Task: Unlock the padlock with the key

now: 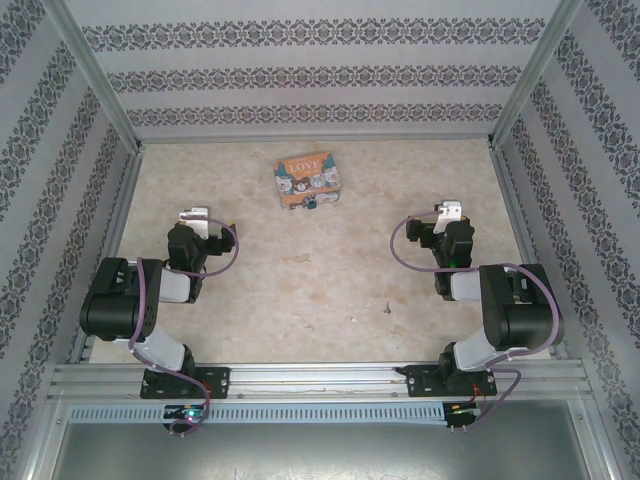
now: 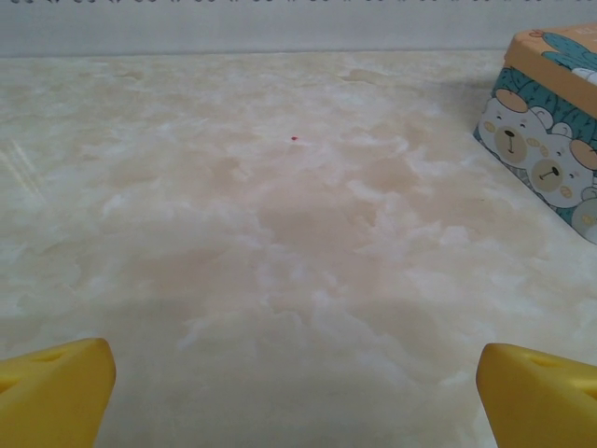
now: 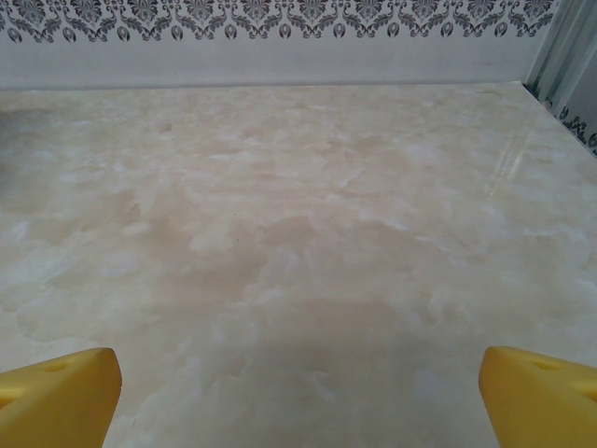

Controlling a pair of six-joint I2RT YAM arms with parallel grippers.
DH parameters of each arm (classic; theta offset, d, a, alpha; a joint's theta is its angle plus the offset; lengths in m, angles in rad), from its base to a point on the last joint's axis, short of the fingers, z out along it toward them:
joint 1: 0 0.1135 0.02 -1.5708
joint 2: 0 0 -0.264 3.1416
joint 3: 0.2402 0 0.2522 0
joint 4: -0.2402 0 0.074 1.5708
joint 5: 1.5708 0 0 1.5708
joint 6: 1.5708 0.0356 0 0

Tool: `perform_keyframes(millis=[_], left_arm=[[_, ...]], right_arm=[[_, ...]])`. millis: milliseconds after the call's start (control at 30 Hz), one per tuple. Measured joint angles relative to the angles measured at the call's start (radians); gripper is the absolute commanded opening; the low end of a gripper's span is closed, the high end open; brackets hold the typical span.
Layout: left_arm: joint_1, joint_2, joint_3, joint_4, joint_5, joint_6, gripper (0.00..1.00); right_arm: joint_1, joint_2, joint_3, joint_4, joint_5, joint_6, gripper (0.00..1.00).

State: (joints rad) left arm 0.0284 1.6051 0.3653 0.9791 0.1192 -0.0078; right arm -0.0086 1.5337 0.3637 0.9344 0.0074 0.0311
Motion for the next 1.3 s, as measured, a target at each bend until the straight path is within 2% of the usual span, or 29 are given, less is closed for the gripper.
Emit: perform_keyframes(millis=[200, 400, 567, 733, 833, 967, 1300], left_arm=[[0.0, -0.037, -0.036, 0.006, -0.026, -0.004, 0.99], [0.0, -0.225, -0.016, -0.112, -0.056, -0.015, 0.99], [0.0, -0.356, 0.076, -0.31, -0.076, -0.053, 0.99], [0.0, -0.382, 0.266, -0.559, -0.074, -0.159, 0.99], [0.0, -0.364, 0.358, -0.673, -0.046, -0.263, 0.99], [0.0, -0.294, 0.426, -0.758, 0.04, -0.386, 0.99], [0.0, -0.015, 0.557, -0.822, 0.312, -0.587, 1.0]], right_arm=[[0.0, -0.027, -0.025, 0.012, 0.034, 0.016, 0.98], [0.0, -0.173, -0.046, -0.055, 0.06, 0.027, 0.98], [0.004, -0.324, -0.031, -0.21, 0.059, 0.074, 0.98], [0.019, -0.368, 0.09, -0.424, 0.005, 0.155, 0.99], [0.032, -0.346, 0.187, -0.52, -0.069, 0.233, 0.98], [0.075, -0.24, 0.315, -0.581, -0.173, 0.349, 0.99], [0.243, 0.124, 0.601, -0.631, -0.268, 0.496, 0.98]])
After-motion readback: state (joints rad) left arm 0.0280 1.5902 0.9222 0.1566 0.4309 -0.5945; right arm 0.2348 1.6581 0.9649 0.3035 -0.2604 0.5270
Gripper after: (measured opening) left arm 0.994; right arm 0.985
